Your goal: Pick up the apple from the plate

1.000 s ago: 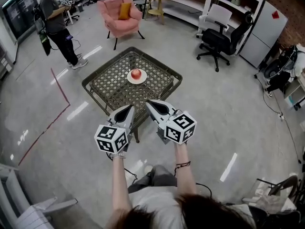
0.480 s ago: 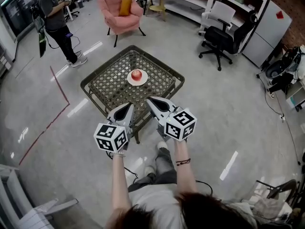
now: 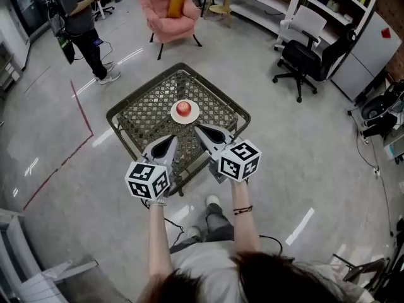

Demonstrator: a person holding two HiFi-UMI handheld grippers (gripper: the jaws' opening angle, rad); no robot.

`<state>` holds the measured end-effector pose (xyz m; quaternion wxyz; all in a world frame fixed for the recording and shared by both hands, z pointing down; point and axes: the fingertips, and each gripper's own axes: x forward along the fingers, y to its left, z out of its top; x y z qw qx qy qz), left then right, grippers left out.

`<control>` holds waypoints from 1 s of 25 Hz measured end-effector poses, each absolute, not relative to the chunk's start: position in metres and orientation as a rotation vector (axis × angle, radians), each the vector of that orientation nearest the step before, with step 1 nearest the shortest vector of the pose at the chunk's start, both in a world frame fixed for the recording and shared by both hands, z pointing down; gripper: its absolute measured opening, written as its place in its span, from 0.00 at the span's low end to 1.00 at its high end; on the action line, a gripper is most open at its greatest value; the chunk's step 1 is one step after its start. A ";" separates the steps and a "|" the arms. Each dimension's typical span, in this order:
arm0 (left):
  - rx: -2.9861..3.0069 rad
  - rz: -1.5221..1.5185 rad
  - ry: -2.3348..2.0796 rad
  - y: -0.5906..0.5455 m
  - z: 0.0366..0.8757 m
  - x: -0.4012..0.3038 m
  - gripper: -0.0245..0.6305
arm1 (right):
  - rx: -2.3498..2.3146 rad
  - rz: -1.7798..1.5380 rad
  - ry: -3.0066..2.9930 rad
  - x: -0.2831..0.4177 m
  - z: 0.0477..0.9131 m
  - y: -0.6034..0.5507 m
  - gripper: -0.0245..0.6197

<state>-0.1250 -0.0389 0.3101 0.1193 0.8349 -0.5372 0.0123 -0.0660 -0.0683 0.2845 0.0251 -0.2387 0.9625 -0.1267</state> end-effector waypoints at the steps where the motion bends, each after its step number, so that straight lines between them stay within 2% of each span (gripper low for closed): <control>1: 2.433 0.032 -1.578 -0.045 0.311 -0.125 0.05 | -0.724 -0.396 2.983 -0.067 0.285 -0.075 0.05; 25: 2.282 -0.049 -1.755 -0.155 0.329 -0.135 0.06 | -0.451 -0.468 3.082 -0.088 0.307 -0.195 0.05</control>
